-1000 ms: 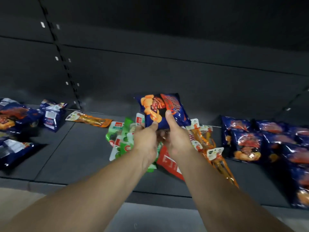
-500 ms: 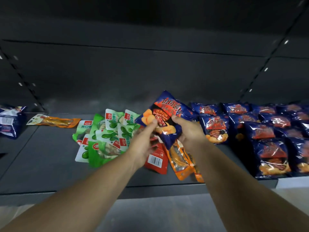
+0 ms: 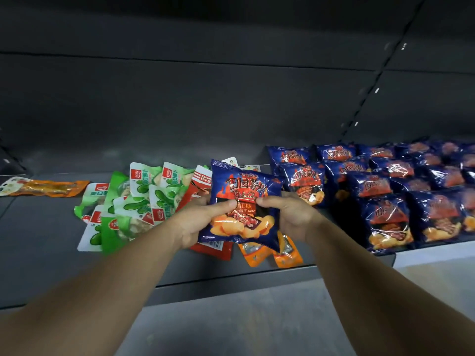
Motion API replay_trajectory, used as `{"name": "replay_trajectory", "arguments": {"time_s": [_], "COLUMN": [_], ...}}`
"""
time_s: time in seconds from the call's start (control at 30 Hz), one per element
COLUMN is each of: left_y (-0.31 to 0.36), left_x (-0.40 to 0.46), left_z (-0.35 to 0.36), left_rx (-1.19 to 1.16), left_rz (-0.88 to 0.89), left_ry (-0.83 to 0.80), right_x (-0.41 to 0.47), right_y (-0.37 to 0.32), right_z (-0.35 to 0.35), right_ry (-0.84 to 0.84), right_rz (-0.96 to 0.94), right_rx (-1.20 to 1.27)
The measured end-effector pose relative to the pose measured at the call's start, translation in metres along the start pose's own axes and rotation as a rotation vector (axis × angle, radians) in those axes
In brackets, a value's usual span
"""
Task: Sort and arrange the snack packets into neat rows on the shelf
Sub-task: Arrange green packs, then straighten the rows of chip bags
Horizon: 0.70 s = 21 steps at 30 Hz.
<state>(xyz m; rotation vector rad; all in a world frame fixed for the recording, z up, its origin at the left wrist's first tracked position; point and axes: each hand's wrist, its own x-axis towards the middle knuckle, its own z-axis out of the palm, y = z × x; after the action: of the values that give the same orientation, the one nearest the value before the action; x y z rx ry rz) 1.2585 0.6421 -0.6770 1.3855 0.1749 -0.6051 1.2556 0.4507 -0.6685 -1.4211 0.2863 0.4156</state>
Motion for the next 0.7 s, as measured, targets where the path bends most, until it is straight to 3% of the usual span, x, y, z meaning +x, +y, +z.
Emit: {"name": "replay_trajectory", "arguments": {"time_s": [0.3, 0.53, 0.7], "left_y": [-0.016, -0.029, -0.042], "left_x": [0.035, 0.076, 0.096], "left_z": [0.04, 0.126, 0.165], "left_rx": [0.027, 0.016, 0.13], "left_rz": [0.064, 0.087, 0.161], "left_ry": [0.195, 0.279, 0.319], "right_x": [0.006, 0.012, 0.015], "right_y": [0.02, 0.029, 0.034], "right_z": [-0.033, -0.083, -0.116], "right_ry": [0.14, 0.66, 0.786], "right_rz": [0.0, -0.106, -0.093], "right_rx": [0.092, -0.111, -0.264]}}
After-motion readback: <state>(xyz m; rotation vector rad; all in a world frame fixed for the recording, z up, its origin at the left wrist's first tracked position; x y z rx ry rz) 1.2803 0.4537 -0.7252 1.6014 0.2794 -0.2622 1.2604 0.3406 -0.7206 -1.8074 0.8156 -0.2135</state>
